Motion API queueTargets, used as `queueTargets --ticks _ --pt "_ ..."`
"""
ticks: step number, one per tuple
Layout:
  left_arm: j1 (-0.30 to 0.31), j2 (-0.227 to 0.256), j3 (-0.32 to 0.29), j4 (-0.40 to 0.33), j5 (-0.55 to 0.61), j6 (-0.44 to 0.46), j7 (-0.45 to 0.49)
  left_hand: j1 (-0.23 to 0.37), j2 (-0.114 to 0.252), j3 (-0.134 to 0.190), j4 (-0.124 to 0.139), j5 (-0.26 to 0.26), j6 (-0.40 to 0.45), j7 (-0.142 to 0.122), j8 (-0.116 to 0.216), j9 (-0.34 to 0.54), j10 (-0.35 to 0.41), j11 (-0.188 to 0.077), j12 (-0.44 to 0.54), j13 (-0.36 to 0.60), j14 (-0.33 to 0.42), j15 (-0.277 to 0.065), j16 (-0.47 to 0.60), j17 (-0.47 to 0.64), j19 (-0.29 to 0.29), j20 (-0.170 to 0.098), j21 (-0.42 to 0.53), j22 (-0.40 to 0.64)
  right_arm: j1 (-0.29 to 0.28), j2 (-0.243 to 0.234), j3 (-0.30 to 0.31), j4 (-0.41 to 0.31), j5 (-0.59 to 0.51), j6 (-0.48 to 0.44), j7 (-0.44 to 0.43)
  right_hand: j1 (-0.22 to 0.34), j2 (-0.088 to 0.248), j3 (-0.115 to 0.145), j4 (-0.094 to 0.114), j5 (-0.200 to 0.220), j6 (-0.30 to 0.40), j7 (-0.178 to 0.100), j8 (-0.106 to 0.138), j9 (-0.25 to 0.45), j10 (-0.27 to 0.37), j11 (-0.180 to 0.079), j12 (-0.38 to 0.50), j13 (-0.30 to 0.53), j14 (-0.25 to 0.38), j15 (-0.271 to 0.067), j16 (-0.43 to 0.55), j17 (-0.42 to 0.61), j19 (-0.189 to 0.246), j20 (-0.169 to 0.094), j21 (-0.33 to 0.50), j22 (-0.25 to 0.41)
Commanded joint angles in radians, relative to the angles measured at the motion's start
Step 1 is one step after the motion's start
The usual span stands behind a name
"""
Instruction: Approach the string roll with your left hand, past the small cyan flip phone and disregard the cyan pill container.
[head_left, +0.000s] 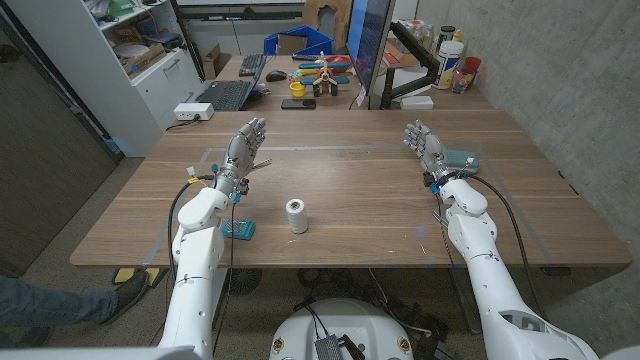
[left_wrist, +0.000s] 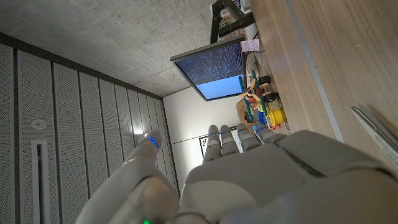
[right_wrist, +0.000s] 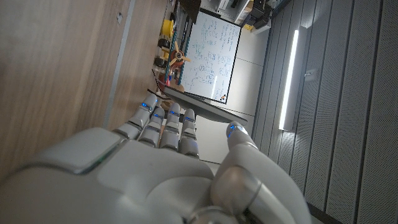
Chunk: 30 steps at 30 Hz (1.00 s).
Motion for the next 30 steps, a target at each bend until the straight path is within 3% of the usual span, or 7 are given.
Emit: queueTargets --ticks 1,30 --pt "0.019 0.002 0.007 -0.031 0.020 -0.010 -0.002 0.016 0.000 0.002 -0.005 0.002 0.004 -0.004 -0.003 0.003 0.002 -0.001 0.001 0.002 -0.004 0.004 0.003 0.003 -0.004 0.009 -0.004 0.005 -0.001 0.001 0.003 -0.004 0.001 0.000 0.001 -0.002 0.009 0.001 -0.004 0.004 0.012 0.001 0.002 0.001 0.008 -0.002 0.006 0.001 0.011 -0.003 0.001 0.001 0.006 -0.012 -0.003 0.005" --pt "0.059 0.018 0.030 -0.082 0.099 -0.080 0.024 0.031 0.006 0.002 -0.014 -0.001 0.007 -0.006 -0.004 0.003 0.002 0.001 0.000 0.002 -0.005 0.004 0.001 0.002 -0.007 0.023 -0.014 0.006 0.005 0.005 0.008 0.000 0.002 0.004 -0.006 -0.005 0.010 -0.001 -0.006 0.004 0.015 -0.004 -0.001 -0.003 0.010 -0.002 0.005 0.001 0.014 0.000 -0.001 -0.001 0.012 -0.008 -0.020 0.005"
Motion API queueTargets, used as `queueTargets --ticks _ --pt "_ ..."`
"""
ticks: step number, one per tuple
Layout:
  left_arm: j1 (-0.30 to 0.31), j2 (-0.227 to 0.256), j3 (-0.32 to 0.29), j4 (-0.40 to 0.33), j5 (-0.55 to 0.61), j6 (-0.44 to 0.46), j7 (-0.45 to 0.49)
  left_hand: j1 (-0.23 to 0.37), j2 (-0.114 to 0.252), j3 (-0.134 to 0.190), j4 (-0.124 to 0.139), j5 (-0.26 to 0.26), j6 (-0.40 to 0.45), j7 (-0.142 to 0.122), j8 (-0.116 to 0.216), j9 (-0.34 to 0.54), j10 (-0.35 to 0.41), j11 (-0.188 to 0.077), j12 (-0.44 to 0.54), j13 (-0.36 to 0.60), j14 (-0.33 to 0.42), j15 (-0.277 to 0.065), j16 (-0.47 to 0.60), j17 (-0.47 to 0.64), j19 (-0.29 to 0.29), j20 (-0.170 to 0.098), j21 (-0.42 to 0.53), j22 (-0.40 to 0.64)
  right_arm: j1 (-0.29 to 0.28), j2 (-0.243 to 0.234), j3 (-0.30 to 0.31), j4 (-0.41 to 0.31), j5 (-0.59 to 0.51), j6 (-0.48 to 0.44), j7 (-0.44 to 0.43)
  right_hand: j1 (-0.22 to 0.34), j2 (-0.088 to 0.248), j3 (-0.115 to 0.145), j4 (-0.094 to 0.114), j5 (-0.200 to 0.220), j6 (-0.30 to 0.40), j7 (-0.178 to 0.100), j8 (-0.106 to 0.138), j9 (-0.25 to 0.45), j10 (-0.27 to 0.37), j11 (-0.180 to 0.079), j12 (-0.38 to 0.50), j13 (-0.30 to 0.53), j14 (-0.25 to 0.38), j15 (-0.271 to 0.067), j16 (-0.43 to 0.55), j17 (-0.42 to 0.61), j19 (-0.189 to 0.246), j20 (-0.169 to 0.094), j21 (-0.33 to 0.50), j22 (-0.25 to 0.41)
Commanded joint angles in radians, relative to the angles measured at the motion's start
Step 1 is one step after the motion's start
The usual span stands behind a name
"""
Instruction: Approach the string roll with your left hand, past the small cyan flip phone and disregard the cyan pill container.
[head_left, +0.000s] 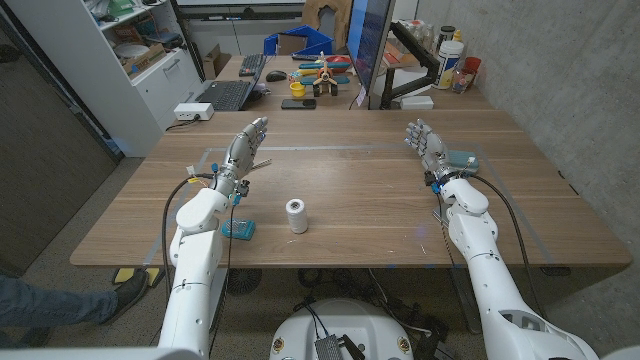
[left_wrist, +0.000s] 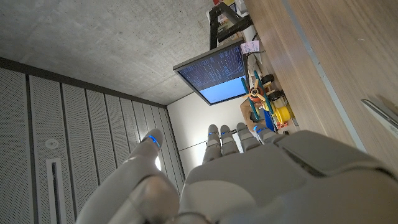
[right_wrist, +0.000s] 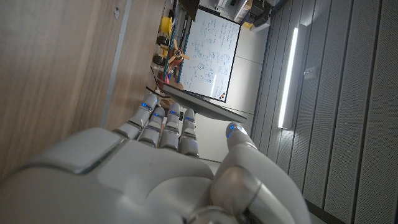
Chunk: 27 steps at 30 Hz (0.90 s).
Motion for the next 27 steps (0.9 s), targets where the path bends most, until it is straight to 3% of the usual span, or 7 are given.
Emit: queueTargets --ticks 1,27 --pt "0.028 0.008 0.012 -0.035 0.048 -0.040 0.019 0.013 -0.002 0.001 -0.007 -0.002 0.007 -0.006 -0.004 0.003 0.002 0.000 0.000 0.002 -0.005 0.004 0.001 0.002 -0.003 0.009 -0.003 0.006 0.002 0.004 0.001 -0.001 0.001 0.003 -0.003 0.000 0.005 -0.001 -0.006 0.004 0.011 0.000 -0.001 0.002 0.007 0.001 0.005 0.003 0.007 -0.001 -0.001 -0.001 0.012 -0.008 -0.002 0.005" --pt "0.088 0.060 0.034 -0.116 0.138 -0.053 0.005 0.024 0.001 0.000 -0.014 -0.005 0.010 -0.007 -0.005 0.003 0.004 0.002 0.000 0.002 0.000 0.004 0.002 0.002 0.000 0.017 -0.010 0.007 0.004 0.013 0.004 0.009 0.006 0.021 -0.010 -0.001 0.007 -0.002 -0.008 0.004 0.013 -0.001 -0.003 0.001 0.011 -0.003 0.005 0.003 0.010 -0.002 -0.003 -0.002 0.017 -0.007 -0.017 0.006"
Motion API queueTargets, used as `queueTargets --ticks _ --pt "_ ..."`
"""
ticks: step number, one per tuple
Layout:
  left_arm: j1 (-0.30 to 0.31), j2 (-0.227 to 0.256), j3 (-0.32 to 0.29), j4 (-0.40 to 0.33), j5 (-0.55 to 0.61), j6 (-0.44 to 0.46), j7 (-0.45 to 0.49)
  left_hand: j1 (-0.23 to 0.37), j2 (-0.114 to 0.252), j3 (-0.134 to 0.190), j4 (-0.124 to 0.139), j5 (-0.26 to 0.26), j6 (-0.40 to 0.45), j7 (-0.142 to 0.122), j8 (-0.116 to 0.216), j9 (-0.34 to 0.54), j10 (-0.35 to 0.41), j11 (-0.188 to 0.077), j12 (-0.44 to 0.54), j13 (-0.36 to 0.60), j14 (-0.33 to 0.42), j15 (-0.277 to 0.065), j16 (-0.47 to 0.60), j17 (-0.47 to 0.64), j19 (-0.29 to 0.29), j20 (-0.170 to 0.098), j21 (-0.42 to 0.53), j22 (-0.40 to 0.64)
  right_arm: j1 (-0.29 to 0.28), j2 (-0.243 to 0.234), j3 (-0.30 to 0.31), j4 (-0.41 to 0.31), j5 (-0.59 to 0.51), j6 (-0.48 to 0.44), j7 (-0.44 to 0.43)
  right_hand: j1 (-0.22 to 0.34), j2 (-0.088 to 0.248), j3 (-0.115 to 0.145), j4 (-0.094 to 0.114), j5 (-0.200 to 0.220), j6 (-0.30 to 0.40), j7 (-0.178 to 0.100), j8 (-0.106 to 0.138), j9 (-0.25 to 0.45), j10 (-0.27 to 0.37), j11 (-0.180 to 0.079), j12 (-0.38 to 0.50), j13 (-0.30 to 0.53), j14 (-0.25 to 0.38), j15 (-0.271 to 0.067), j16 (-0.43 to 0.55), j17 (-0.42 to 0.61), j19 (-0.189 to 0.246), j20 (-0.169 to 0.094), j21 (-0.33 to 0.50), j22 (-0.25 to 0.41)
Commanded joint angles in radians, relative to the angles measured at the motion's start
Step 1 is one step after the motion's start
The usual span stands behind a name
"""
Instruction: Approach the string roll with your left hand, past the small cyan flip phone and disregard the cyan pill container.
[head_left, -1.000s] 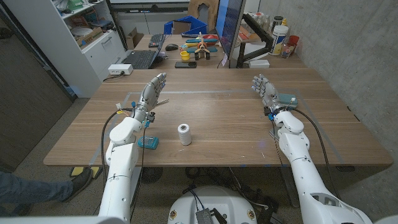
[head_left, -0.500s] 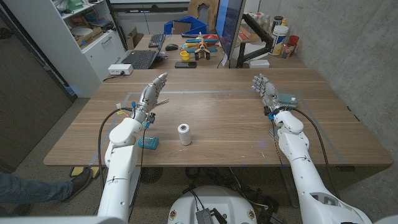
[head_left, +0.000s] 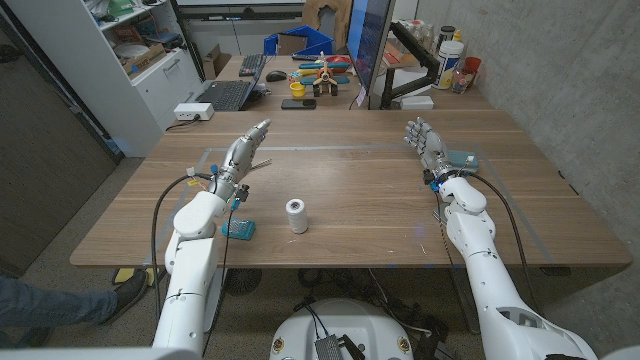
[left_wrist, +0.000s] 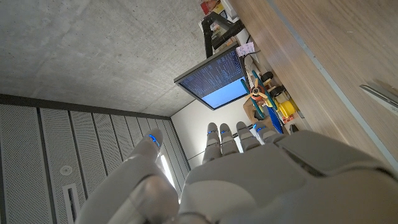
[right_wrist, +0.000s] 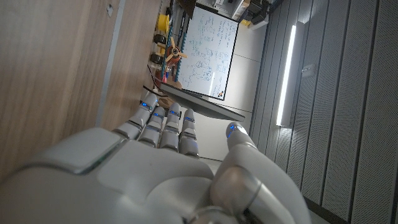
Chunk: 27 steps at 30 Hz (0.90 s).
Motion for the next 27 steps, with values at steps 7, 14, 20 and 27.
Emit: queueTargets --ticks 7,14,20,27 --pt "0.032 0.037 0.021 -0.050 0.046 -0.014 -0.028 0.015 0.005 0.001 -0.005 -0.003 0.005 -0.003 -0.005 0.003 0.003 0.004 -0.001 0.002 0.000 0.004 0.001 0.002 -0.002 0.009 -0.004 0.002 -0.023 0.006 0.011 -0.018 0.009 0.007 -0.013 -0.002 0.007 0.002 -0.004 0.004 0.009 0.002 -0.003 0.000 0.009 -0.001 0.005 0.003 0.009 -0.001 -0.003 0.003 0.007 -0.005 -0.005 0.006" --pt "0.047 0.046 0.020 -0.066 0.051 -0.022 -0.037 0.017 0.006 0.001 -0.006 -0.004 0.009 -0.002 -0.004 0.004 0.007 0.002 0.000 0.002 0.000 0.003 0.001 0.002 -0.001 0.010 -0.006 0.002 -0.032 0.004 0.014 -0.035 0.009 0.003 -0.020 -0.002 0.007 0.002 -0.004 0.004 0.009 0.002 -0.004 0.000 0.009 0.001 0.004 0.003 0.009 -0.001 -0.004 0.003 0.009 -0.006 -0.008 0.006" --pt "0.065 0.048 0.010 -0.077 0.042 -0.028 -0.044 0.020 0.006 0.000 -0.007 -0.005 0.011 0.000 -0.004 0.004 0.008 0.002 0.000 0.003 0.003 0.003 0.002 0.002 0.004 0.013 -0.006 0.002 -0.036 0.001 0.015 -0.042 0.008 -0.002 -0.023 -0.003 0.008 0.002 -0.005 0.004 0.009 0.000 -0.004 0.000 0.008 -0.001 0.004 0.003 0.009 -0.001 -0.005 0.003 0.010 -0.006 -0.012 0.006" --pt "0.079 0.049 0.005 -0.094 0.041 -0.034 -0.047 0.022 0.007 -0.001 -0.008 -0.006 0.013 0.000 -0.003 0.004 0.011 0.005 0.001 0.003 0.006 0.003 0.003 0.002 0.006 0.013 -0.007 0.002 -0.032 -0.001 0.015 -0.036 0.008 -0.002 -0.023 -0.005 0.008 0.001 -0.004 0.004 0.009 0.000 -0.004 0.000 0.009 0.000 0.004 0.003 0.010 -0.002 -0.004 0.003 0.012 -0.006 -0.016 0.006"
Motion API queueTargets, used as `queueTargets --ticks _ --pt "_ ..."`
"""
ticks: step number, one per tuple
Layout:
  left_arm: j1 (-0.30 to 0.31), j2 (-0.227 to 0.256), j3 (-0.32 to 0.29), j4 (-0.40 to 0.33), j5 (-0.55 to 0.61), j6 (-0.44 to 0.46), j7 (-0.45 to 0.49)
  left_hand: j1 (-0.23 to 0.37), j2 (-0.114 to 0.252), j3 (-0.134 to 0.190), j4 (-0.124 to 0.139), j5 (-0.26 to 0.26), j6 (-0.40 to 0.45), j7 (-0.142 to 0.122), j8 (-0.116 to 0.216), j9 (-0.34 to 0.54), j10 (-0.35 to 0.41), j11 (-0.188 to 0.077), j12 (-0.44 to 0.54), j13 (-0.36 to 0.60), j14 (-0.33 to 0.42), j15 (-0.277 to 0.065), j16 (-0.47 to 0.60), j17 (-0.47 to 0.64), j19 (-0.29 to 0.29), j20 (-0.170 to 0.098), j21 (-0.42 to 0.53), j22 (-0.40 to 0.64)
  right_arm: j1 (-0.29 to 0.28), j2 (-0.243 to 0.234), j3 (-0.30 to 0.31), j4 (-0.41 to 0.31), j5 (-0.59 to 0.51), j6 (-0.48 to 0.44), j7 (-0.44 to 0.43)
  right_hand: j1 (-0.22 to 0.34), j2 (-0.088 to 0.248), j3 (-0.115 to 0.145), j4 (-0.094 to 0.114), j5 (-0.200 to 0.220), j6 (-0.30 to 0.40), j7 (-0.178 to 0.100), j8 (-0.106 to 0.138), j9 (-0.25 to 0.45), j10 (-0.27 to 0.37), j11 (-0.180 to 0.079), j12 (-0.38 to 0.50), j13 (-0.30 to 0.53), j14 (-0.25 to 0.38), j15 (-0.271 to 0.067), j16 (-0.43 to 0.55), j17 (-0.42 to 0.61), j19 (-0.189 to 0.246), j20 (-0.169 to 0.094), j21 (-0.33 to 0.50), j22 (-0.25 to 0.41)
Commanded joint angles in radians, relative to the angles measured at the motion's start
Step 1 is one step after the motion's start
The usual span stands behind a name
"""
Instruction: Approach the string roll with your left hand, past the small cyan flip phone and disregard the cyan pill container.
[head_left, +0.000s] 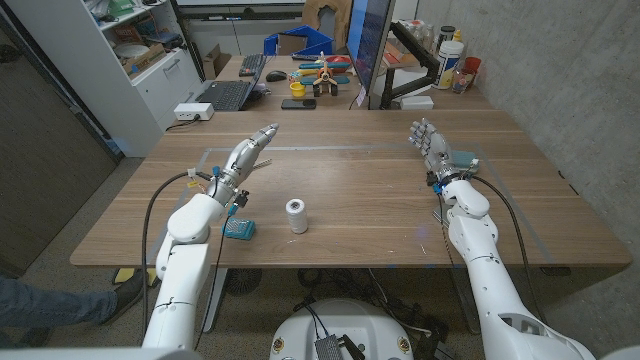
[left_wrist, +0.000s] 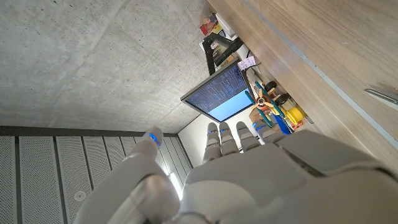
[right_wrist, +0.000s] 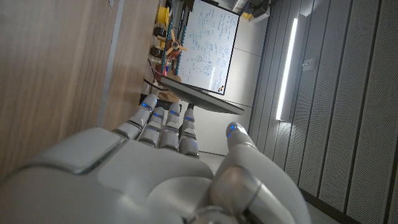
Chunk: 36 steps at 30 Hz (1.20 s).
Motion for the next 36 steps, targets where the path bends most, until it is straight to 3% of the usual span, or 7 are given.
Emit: queueTargets --ticks 1,36 --pt "0.028 0.005 -0.009 -0.028 -0.003 -0.012 -0.010 0.013 -0.002 0.004 -0.004 -0.007 0.014 0.001 0.002 0.004 0.006 0.001 0.001 0.003 0.006 0.003 0.003 0.002 -0.001 0.006 -0.007 0.003 -0.001 -0.003 0.002 -0.001 0.001 -0.005 -0.004 -0.004 0.008 0.001 -0.005 0.004 0.009 0.000 -0.004 0.000 0.009 0.000 0.004 0.003 0.010 0.000 0.000 0.003 0.012 -0.005 -0.003 0.001" --pt "0.130 -0.015 -0.038 -0.097 -0.003 -0.060 -0.009 0.025 0.001 0.001 -0.011 -0.013 0.026 -0.001 0.003 0.004 0.015 -0.002 0.002 0.003 0.014 0.003 0.003 0.003 0.007 0.019 -0.013 0.003 0.034 -0.001 0.010 0.053 0.014 0.023 0.018 -0.006 0.009 0.000 -0.007 0.004 0.008 -0.003 -0.006 -0.001 0.012 -0.001 0.004 0.003 0.012 0.000 -0.001 0.002 0.018 -0.005 -0.019 0.002"
